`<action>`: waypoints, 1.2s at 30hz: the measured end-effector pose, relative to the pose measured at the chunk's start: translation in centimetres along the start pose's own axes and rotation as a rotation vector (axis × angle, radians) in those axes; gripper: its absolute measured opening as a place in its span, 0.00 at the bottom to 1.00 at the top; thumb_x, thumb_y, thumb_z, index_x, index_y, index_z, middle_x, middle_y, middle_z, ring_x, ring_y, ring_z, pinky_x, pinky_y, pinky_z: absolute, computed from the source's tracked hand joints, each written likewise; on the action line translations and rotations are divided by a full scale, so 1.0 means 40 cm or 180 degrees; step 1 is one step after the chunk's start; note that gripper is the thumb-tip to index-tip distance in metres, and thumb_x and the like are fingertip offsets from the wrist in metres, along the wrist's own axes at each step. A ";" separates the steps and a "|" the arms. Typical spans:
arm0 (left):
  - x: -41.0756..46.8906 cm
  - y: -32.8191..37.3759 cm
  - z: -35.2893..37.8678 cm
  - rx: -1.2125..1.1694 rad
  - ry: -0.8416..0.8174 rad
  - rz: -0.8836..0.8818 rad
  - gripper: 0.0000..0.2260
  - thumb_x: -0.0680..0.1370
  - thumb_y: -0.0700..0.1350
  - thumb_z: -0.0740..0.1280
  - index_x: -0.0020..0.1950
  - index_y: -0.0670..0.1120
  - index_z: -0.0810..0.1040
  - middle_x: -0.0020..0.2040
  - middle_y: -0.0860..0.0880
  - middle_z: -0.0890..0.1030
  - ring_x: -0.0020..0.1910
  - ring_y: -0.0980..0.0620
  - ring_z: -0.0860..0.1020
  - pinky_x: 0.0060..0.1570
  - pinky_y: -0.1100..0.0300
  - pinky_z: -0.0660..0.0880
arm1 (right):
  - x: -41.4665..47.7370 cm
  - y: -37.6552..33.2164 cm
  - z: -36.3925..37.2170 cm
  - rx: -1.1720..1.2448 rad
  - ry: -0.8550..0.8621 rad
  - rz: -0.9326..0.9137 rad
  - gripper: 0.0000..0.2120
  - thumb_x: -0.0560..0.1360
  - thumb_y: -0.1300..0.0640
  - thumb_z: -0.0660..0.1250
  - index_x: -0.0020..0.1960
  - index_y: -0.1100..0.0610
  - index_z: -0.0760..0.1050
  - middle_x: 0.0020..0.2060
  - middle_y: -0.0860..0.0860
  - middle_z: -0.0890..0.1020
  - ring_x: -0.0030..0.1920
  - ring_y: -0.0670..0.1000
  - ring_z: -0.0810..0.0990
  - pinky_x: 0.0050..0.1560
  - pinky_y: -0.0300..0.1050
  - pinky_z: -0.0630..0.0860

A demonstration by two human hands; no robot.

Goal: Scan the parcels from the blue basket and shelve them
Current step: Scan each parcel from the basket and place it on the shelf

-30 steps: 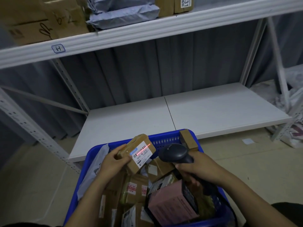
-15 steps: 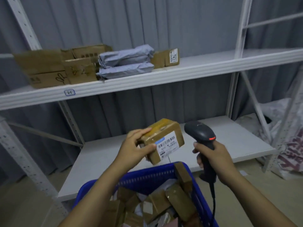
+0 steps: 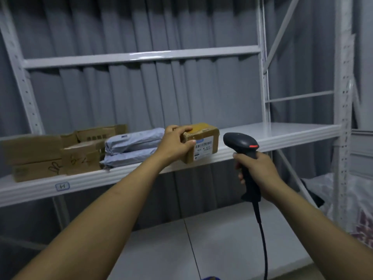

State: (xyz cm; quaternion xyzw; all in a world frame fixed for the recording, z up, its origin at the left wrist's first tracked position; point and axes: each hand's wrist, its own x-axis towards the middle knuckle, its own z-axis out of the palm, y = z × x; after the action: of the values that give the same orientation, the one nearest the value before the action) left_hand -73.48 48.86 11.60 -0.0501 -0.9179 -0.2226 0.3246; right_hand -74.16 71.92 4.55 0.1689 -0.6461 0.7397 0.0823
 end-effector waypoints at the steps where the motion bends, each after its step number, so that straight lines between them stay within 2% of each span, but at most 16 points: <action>1: 0.026 -0.006 0.003 0.0062 -0.0060 -0.0017 0.22 0.77 0.51 0.68 0.70 0.52 0.71 0.69 0.47 0.64 0.64 0.48 0.69 0.61 0.62 0.65 | 0.016 -0.001 -0.003 0.0015 0.0009 -0.0009 0.08 0.75 0.57 0.70 0.43 0.62 0.76 0.34 0.57 0.79 0.27 0.53 0.75 0.28 0.45 0.73; 4: 0.088 -0.040 0.009 0.0330 -0.0223 -0.0073 0.22 0.77 0.53 0.67 0.71 0.52 0.70 0.70 0.47 0.63 0.65 0.47 0.69 0.65 0.57 0.67 | 0.060 0.004 -0.008 0.0067 0.0039 -0.0022 0.07 0.75 0.58 0.71 0.42 0.61 0.76 0.33 0.57 0.79 0.26 0.52 0.75 0.27 0.43 0.73; 6: 0.117 -0.065 0.013 0.0720 -0.0304 -0.0048 0.21 0.78 0.52 0.66 0.70 0.51 0.71 0.69 0.45 0.68 0.64 0.45 0.70 0.67 0.53 0.66 | 0.088 0.008 -0.011 0.0072 0.0021 -0.0020 0.07 0.74 0.58 0.71 0.42 0.61 0.77 0.32 0.56 0.79 0.26 0.52 0.75 0.27 0.43 0.73; 8: 0.140 -0.087 0.016 0.1275 -0.0235 0.0074 0.19 0.78 0.48 0.65 0.69 0.48 0.72 0.66 0.44 0.74 0.64 0.45 0.70 0.68 0.53 0.62 | 0.113 0.013 -0.014 0.0064 -0.0016 -0.0025 0.08 0.74 0.57 0.71 0.41 0.61 0.77 0.31 0.55 0.80 0.26 0.53 0.75 0.27 0.43 0.72; 9: 0.145 -0.094 0.020 0.1481 -0.0152 0.0168 0.21 0.78 0.46 0.65 0.71 0.48 0.70 0.66 0.44 0.74 0.66 0.44 0.68 0.69 0.53 0.60 | 0.124 0.015 -0.015 0.0065 -0.0035 -0.0029 0.07 0.74 0.57 0.71 0.41 0.61 0.77 0.31 0.55 0.80 0.26 0.53 0.75 0.27 0.43 0.72; 11: 0.146 -0.100 0.034 0.1734 -0.0040 0.0483 0.27 0.78 0.43 0.65 0.76 0.51 0.63 0.71 0.46 0.70 0.70 0.44 0.65 0.71 0.51 0.59 | 0.144 0.023 -0.016 0.0069 -0.0069 -0.0027 0.07 0.74 0.57 0.71 0.42 0.61 0.77 0.32 0.55 0.80 0.26 0.53 0.75 0.27 0.43 0.72; 13: 0.140 -0.100 0.054 0.1971 -0.0060 0.0898 0.27 0.79 0.42 0.64 0.76 0.54 0.62 0.73 0.47 0.66 0.71 0.44 0.65 0.70 0.51 0.61 | 0.161 0.034 -0.016 0.0034 -0.0089 -0.0027 0.07 0.74 0.57 0.71 0.43 0.61 0.77 0.32 0.55 0.80 0.26 0.53 0.75 0.26 0.43 0.72; 15: 0.134 -0.100 0.070 0.2050 -0.0228 0.0848 0.22 0.81 0.49 0.62 0.75 0.53 0.64 0.77 0.49 0.61 0.74 0.45 0.61 0.73 0.51 0.57 | 0.176 0.046 -0.012 -0.0015 -0.0087 -0.0026 0.08 0.74 0.57 0.71 0.43 0.62 0.77 0.32 0.55 0.80 0.26 0.53 0.75 0.27 0.44 0.73; 17: 0.144 -0.110 0.080 0.2435 -0.0370 0.0831 0.22 0.81 0.56 0.59 0.75 0.53 0.65 0.79 0.49 0.54 0.77 0.47 0.55 0.75 0.50 0.50 | 0.184 0.056 -0.005 -0.0057 -0.0077 -0.0008 0.08 0.74 0.57 0.71 0.42 0.62 0.77 0.32 0.55 0.80 0.26 0.53 0.76 0.27 0.44 0.73; 19: 0.155 -0.120 0.089 0.2662 -0.0487 0.0766 0.24 0.81 0.57 0.57 0.76 0.53 0.63 0.80 0.49 0.51 0.78 0.47 0.52 0.75 0.49 0.47 | 0.184 0.062 0.005 -0.0070 -0.0098 0.0020 0.08 0.74 0.56 0.71 0.42 0.62 0.77 0.31 0.55 0.80 0.26 0.53 0.76 0.27 0.44 0.73; 24: 0.158 -0.109 0.090 0.2842 -0.0629 0.0624 0.26 0.79 0.59 0.59 0.75 0.51 0.66 0.79 0.47 0.51 0.77 0.45 0.53 0.76 0.46 0.46 | 0.154 0.060 0.028 -0.0203 -0.0239 0.0045 0.09 0.74 0.56 0.71 0.41 0.62 0.77 0.32 0.58 0.79 0.27 0.54 0.76 0.28 0.45 0.74; 28: 0.105 -0.084 0.081 0.2689 -0.0528 0.0761 0.26 0.80 0.59 0.59 0.75 0.50 0.65 0.79 0.46 0.54 0.77 0.44 0.54 0.75 0.48 0.47 | 0.100 0.046 0.031 -0.0478 -0.0316 0.0040 0.11 0.73 0.55 0.72 0.43 0.65 0.78 0.34 0.61 0.81 0.27 0.53 0.77 0.27 0.43 0.74; 32: -0.014 -0.087 0.096 0.2374 -0.0428 0.1000 0.24 0.79 0.56 0.63 0.73 0.49 0.69 0.77 0.43 0.61 0.75 0.42 0.59 0.73 0.49 0.53 | 0.009 0.063 0.029 -0.0567 -0.0304 0.0109 0.08 0.74 0.57 0.71 0.40 0.61 0.77 0.33 0.59 0.80 0.25 0.53 0.76 0.25 0.43 0.73; 36: -0.195 -0.144 0.189 0.1931 -0.0773 0.0842 0.23 0.78 0.55 0.64 0.72 0.48 0.71 0.75 0.43 0.63 0.74 0.43 0.61 0.73 0.47 0.57 | -0.123 0.155 0.017 -0.0599 -0.0390 0.0434 0.08 0.74 0.57 0.71 0.41 0.61 0.77 0.32 0.57 0.79 0.25 0.53 0.75 0.28 0.45 0.72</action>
State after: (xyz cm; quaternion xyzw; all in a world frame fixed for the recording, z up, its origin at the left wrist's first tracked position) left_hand -73.08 47.42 -0.60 -0.0959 -0.9597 0.1119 0.2391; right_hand -71.57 70.77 -2.88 0.1610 -0.7265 0.6680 0.0076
